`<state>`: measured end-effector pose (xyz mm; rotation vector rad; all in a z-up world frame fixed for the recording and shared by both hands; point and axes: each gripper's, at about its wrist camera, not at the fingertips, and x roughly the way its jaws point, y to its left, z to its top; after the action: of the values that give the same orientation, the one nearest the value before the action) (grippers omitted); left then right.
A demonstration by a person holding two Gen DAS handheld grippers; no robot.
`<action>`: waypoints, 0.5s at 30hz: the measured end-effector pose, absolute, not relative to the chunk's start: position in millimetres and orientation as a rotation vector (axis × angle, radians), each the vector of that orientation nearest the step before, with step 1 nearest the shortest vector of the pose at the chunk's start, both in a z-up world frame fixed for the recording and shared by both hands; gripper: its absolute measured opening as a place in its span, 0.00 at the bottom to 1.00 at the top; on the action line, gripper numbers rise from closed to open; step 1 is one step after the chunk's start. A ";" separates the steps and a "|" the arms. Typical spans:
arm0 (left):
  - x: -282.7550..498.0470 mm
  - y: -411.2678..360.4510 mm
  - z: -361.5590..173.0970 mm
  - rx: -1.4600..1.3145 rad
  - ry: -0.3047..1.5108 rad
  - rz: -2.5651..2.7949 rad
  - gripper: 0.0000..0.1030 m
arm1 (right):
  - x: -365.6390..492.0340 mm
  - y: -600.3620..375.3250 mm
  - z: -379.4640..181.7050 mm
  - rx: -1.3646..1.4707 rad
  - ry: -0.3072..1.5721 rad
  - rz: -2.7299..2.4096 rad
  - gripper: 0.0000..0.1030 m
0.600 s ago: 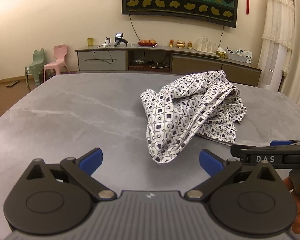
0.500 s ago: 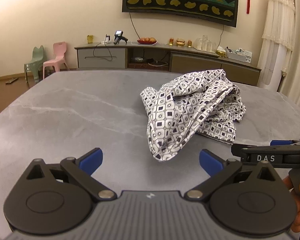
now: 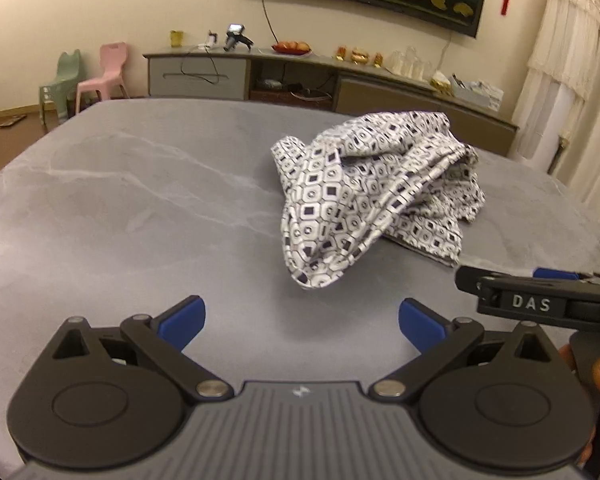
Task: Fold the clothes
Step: 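Move the left gripper to the crumpled patterned shirt and close on it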
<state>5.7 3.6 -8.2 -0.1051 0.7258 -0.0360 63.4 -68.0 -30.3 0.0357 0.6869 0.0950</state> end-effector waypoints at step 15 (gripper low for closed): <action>8.4 11.3 -9.7 -0.104 0.774 -0.046 0.44 | 57.6 -68.8 -23.9 0.041 0.636 0.122 0.97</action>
<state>8.4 11.3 -9.7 -0.1044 0.7743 -0.0460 57.6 -68.8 -23.9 0.0413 0.6365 0.1218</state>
